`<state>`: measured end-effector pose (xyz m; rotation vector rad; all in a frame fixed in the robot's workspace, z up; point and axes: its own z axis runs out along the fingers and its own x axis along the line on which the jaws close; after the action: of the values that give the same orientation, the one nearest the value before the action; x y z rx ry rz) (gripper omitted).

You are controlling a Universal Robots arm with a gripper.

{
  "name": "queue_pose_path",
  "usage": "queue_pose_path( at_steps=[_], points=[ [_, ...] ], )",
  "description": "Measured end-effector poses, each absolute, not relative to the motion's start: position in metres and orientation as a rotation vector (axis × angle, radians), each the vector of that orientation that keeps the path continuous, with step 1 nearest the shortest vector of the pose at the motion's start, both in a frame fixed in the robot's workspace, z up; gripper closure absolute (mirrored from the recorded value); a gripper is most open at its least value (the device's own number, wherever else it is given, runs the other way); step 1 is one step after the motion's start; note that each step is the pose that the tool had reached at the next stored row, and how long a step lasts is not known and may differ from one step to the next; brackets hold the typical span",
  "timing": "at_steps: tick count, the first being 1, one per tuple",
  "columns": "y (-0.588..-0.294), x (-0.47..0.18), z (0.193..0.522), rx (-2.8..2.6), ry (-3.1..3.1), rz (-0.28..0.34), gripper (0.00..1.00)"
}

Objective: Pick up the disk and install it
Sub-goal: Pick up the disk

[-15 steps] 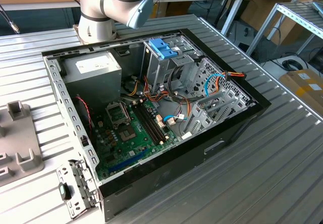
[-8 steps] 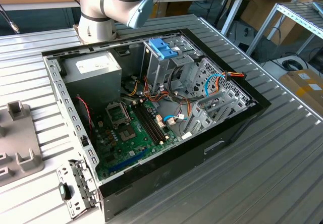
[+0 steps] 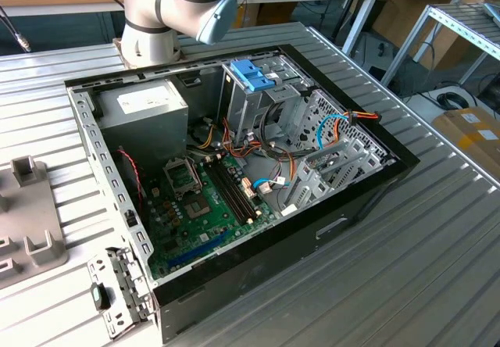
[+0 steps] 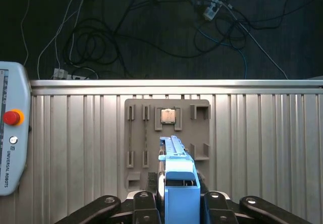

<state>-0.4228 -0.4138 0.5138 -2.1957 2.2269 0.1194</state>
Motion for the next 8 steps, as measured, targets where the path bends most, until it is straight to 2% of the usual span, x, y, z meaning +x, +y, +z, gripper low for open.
queue_pose_path(
  at_steps=[8],
  points=[
    [-0.4138, -0.4211, 0.5137, -2.196, 2.227, 0.119, 0.63]
  ],
)
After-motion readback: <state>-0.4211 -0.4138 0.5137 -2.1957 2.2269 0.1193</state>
